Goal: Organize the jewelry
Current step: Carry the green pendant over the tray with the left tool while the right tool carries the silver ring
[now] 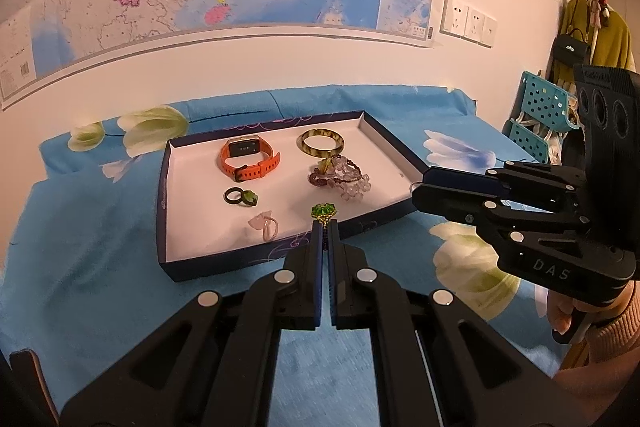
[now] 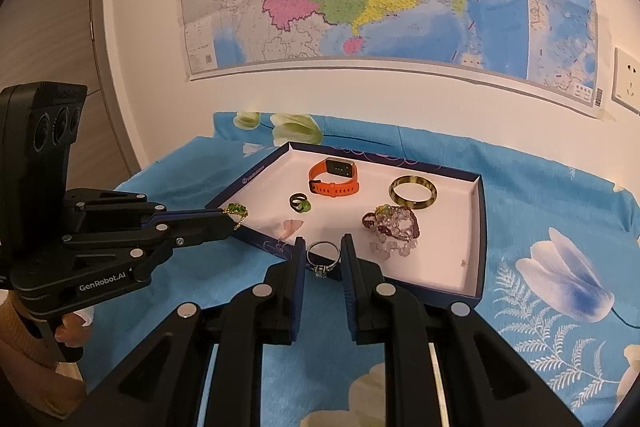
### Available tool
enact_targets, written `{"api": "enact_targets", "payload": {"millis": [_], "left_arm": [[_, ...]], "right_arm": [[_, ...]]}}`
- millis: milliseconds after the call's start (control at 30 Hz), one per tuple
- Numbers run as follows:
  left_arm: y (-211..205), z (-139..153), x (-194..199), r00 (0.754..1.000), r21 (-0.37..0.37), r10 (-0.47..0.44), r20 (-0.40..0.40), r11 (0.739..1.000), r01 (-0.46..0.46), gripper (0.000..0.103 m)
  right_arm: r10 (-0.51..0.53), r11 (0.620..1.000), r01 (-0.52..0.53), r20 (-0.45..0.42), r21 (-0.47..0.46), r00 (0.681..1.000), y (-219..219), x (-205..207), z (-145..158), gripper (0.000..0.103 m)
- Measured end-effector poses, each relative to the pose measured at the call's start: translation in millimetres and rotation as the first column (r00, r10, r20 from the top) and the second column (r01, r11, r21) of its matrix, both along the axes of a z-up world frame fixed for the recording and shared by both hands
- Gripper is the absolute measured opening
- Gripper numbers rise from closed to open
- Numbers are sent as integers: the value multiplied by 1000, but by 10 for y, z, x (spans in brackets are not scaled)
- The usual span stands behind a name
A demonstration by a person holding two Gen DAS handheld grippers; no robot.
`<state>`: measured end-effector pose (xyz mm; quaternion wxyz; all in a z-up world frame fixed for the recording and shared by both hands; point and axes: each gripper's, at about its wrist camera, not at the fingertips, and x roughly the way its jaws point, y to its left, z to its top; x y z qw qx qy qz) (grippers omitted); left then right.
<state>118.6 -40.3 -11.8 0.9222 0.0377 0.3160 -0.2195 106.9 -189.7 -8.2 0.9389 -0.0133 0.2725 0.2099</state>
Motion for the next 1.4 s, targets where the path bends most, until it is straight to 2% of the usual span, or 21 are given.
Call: {"api": "enact_targets", "payload": {"millis": [1400], "left_arm": [[15,27,340,1000,26,23,20,999,-23,3]], "right_arm": [[-21,1000,21,2,-7,1000,8,391,12,16]]}}
